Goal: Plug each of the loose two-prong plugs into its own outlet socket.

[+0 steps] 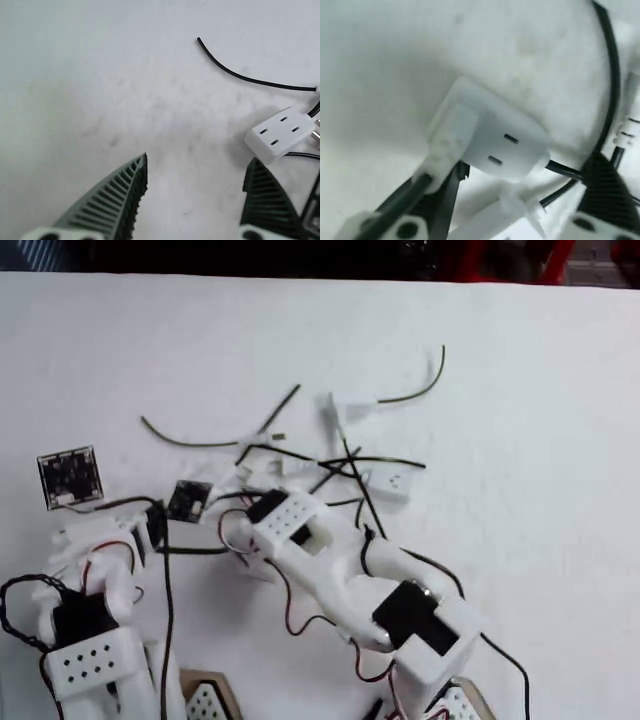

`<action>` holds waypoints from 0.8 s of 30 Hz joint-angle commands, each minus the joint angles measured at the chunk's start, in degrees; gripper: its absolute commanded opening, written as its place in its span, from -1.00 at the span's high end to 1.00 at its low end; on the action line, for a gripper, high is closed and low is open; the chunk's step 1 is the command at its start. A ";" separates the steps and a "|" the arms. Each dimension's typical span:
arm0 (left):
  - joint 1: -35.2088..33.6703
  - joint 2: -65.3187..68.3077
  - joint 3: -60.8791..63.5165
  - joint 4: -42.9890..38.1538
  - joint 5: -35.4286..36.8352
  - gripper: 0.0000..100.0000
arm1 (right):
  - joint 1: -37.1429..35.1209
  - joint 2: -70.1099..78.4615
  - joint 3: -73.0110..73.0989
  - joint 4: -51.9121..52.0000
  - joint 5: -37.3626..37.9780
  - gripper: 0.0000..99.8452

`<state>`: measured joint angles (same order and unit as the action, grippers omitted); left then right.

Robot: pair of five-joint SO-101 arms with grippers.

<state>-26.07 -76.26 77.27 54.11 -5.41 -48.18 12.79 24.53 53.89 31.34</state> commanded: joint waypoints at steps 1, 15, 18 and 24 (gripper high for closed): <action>-0.13 -0.48 -0.09 -1.41 -0.79 0.38 | 0.66 1.36 -2.73 -0.92 0.35 0.69; -0.04 -0.48 -0.09 -1.41 -0.79 0.38 | 9.63 -9.89 -4.48 0.57 0.35 0.96; -0.04 -0.48 -0.09 -1.41 -0.79 0.38 | 12.18 -13.76 -4.40 0.66 0.35 0.96; -0.04 -0.48 -0.09 -1.41 -0.79 0.38 | 17.80 -21.14 -4.75 0.22 0.26 0.96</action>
<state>-25.98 -76.26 77.27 54.02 -5.41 -33.41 -2.59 21.36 54.07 31.25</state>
